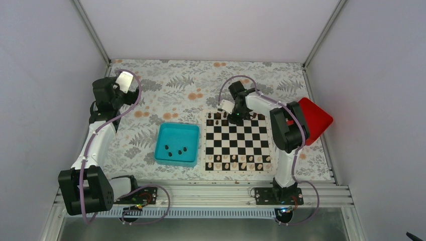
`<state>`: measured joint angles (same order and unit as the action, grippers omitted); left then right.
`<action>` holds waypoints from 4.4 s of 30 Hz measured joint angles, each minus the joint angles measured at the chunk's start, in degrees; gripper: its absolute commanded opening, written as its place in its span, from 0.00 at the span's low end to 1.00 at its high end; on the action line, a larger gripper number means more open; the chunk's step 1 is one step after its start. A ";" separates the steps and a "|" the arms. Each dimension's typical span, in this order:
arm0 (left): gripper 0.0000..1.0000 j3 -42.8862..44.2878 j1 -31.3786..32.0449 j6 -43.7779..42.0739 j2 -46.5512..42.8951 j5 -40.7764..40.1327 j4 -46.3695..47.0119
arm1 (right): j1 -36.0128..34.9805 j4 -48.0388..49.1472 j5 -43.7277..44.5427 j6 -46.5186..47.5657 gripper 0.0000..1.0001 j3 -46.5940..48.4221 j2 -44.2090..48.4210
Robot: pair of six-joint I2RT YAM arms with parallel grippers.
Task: Set up the chess pieces on the board
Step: Place the chess piece on the chessboard, then pick up the chess piece from the storage box, then place the chess piece on the chessboard.
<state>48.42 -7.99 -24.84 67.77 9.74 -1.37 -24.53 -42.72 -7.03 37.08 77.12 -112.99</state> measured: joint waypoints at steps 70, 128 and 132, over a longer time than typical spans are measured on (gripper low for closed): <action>1.00 0.00 0.00 0.00 -0.04 0.48 0.00 | -39.98 -6.69 1.27 -3.10 0.47 35.76 -18.84; 1.00 0.00 -0.15 0.04 -0.59 1.29 0.02 | -0.57 -1.46 5.33 -4.44 0.05 -5.77 19.32; 1.00 0.00 -0.15 0.04 -0.31 1.29 0.00 | 1.25 0.02 4.09 -4.15 0.05 -9.92 19.45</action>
<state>48.42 -8.14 -24.80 67.46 11.03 -1.37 -23.29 -42.70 -2.94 32.93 67.20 -93.54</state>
